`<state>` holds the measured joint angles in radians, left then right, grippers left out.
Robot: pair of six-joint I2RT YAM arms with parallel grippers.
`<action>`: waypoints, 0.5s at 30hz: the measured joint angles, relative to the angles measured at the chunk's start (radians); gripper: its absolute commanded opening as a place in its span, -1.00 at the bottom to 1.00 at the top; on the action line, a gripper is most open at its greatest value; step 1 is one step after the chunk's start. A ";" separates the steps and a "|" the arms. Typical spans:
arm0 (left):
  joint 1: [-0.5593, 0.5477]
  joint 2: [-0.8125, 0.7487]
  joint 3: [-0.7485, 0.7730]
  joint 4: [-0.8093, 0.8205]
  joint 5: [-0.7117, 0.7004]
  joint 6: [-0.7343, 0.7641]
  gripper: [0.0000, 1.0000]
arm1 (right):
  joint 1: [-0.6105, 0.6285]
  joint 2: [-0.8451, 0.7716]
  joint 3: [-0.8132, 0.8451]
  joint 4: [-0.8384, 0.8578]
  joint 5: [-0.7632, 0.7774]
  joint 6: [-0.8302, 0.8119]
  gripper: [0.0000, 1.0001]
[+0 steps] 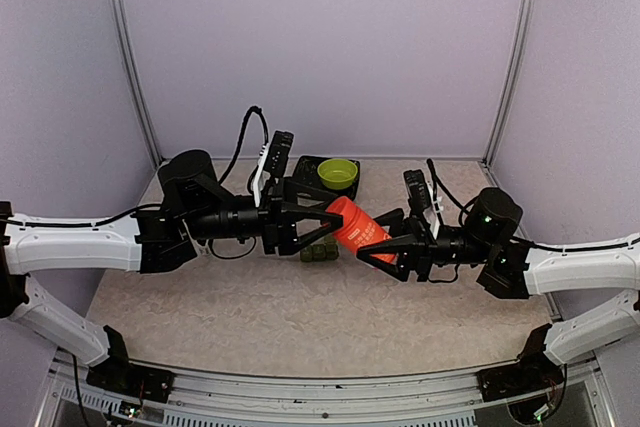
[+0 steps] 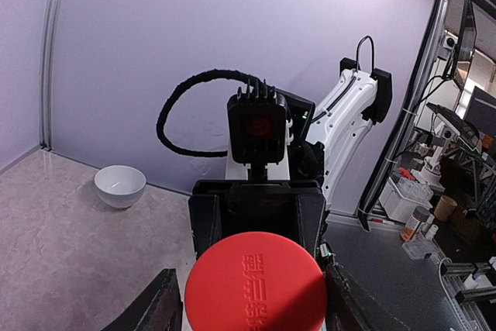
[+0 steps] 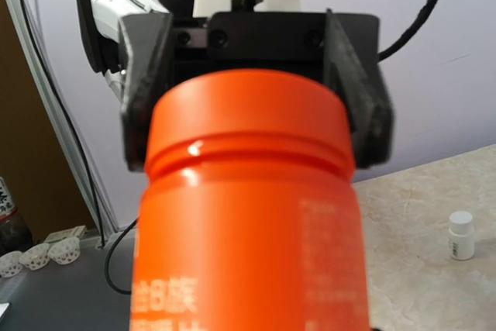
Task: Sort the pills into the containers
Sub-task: Unscrew the lid of the pill bottle from the pill bottle.
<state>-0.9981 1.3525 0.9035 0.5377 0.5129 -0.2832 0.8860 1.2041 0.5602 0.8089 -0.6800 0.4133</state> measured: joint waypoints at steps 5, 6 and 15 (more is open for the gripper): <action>0.000 0.000 0.000 0.001 0.002 -0.003 0.00 | -0.001 0.000 0.000 -0.005 0.005 -0.001 -0.80; 0.000 0.000 0.000 0.001 0.002 -0.003 -0.03 | -0.001 0.000 0.000 -0.005 0.006 -0.002 -0.80; 0.000 0.006 0.000 0.005 -0.012 -0.036 -0.27 | -0.003 -0.010 0.009 -0.050 0.033 -0.060 -0.80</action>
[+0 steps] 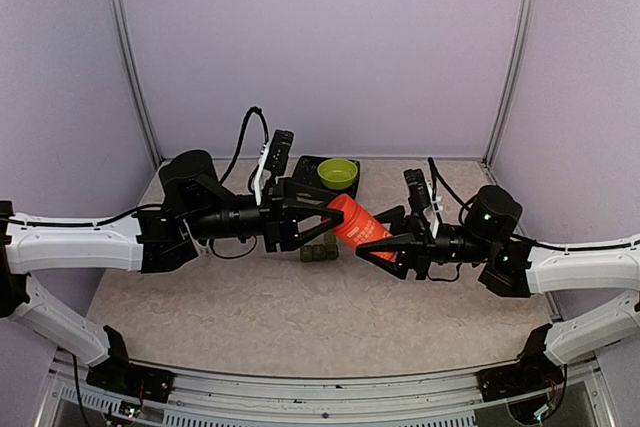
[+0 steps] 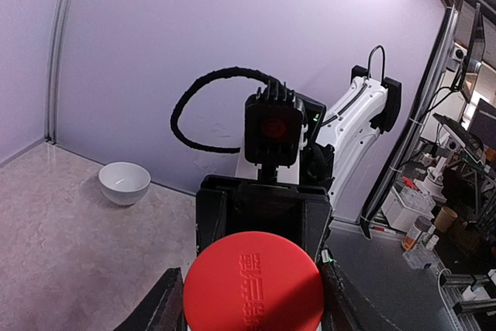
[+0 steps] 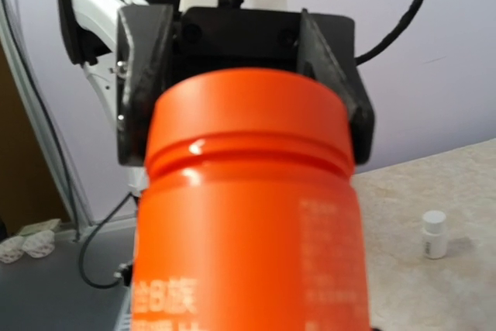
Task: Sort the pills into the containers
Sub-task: Unscrew the lid of the pill bottle from the pill bottle.
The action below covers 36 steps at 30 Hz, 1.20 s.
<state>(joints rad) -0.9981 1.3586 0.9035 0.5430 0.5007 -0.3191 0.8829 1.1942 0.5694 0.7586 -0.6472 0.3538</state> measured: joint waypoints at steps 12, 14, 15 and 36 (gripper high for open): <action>-0.007 0.028 0.015 -0.039 -0.153 -0.127 -0.30 | -0.003 -0.026 0.012 -0.125 0.129 -0.145 -0.80; -0.014 0.030 0.024 -0.056 -0.185 -0.148 -0.30 | -0.003 -0.034 0.012 -0.139 0.153 -0.167 -0.81; -0.019 0.030 0.028 -0.064 -0.200 -0.158 -0.30 | -0.003 -0.039 0.012 -0.148 0.165 -0.178 -0.81; -0.056 0.118 0.205 -0.311 -0.399 -0.407 -0.39 | 0.009 -0.065 -0.052 -0.115 0.404 -0.470 -0.96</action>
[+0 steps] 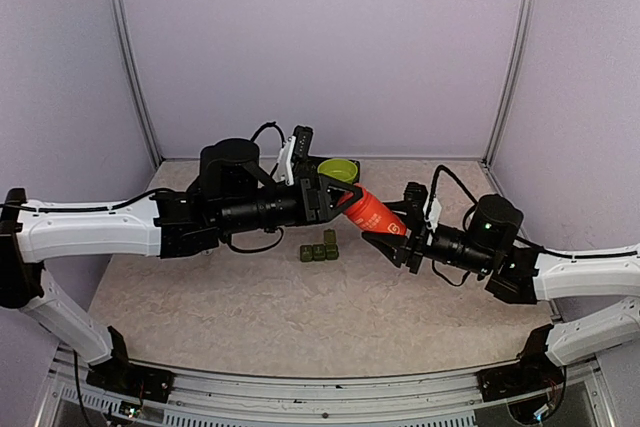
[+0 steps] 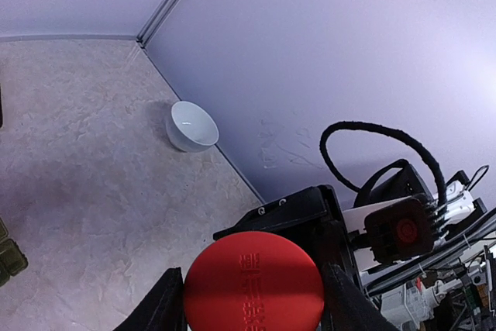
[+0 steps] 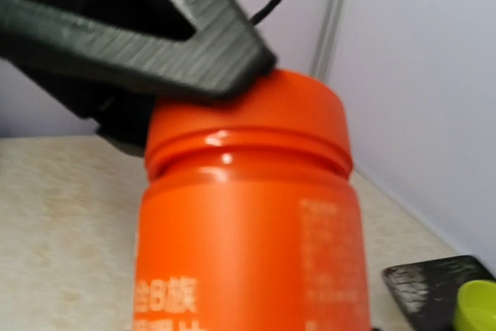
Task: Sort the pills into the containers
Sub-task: Unscrew the lid of the pill bottle from the pill bottle.
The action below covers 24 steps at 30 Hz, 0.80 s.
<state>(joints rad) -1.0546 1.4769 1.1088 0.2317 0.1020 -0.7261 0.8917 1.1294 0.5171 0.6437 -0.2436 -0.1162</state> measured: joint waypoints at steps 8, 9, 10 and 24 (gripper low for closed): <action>0.000 0.016 0.045 -0.049 -0.034 -0.074 -0.38 | 0.018 0.027 -0.014 0.079 0.119 -0.119 -0.98; 0.000 0.017 0.046 -0.049 -0.037 -0.081 -0.38 | 0.021 0.030 -0.019 0.092 0.132 -0.129 -0.98; -0.001 0.019 0.046 -0.050 -0.040 -0.089 -0.38 | 0.024 0.033 -0.027 0.105 0.144 -0.139 -0.98; -0.009 0.057 0.113 -0.163 -0.044 -0.221 -0.39 | 0.040 0.049 -0.116 0.239 0.219 -0.259 -1.00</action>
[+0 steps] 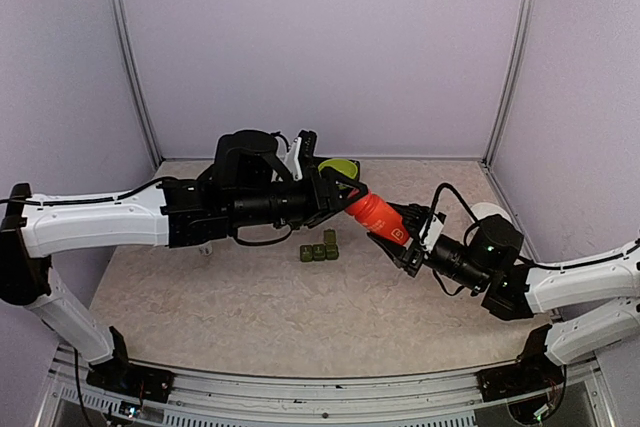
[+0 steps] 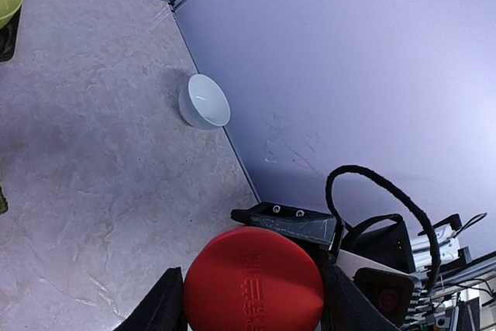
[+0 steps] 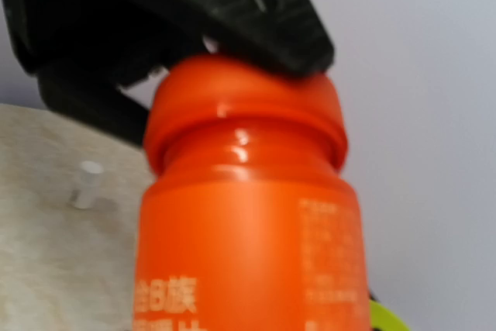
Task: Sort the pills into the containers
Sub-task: Unscrew the lid of the pill bottle from the pill bottle, then place the lid of the pill bottle at the center of the board.
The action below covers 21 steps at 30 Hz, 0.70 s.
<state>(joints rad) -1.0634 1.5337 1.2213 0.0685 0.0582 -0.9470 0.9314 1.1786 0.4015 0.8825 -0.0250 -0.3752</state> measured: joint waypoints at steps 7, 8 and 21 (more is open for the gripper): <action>-0.003 -0.024 0.063 -0.050 0.014 -0.052 -0.41 | 0.000 0.001 -0.025 0.038 0.055 -0.050 -1.00; -0.005 -0.031 0.063 -0.052 0.017 -0.057 -0.41 | 0.000 0.004 -0.027 0.037 0.060 -0.054 -1.00; 0.011 -0.150 -0.034 -0.145 -0.188 0.060 -0.39 | 0.000 -0.114 -0.055 0.000 0.072 -0.016 -1.00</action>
<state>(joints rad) -1.0523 1.3838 1.1873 -0.0765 -0.1295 -0.8871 0.9310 1.0645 0.3466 0.8829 0.0467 -0.3908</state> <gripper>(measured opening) 0.518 0.536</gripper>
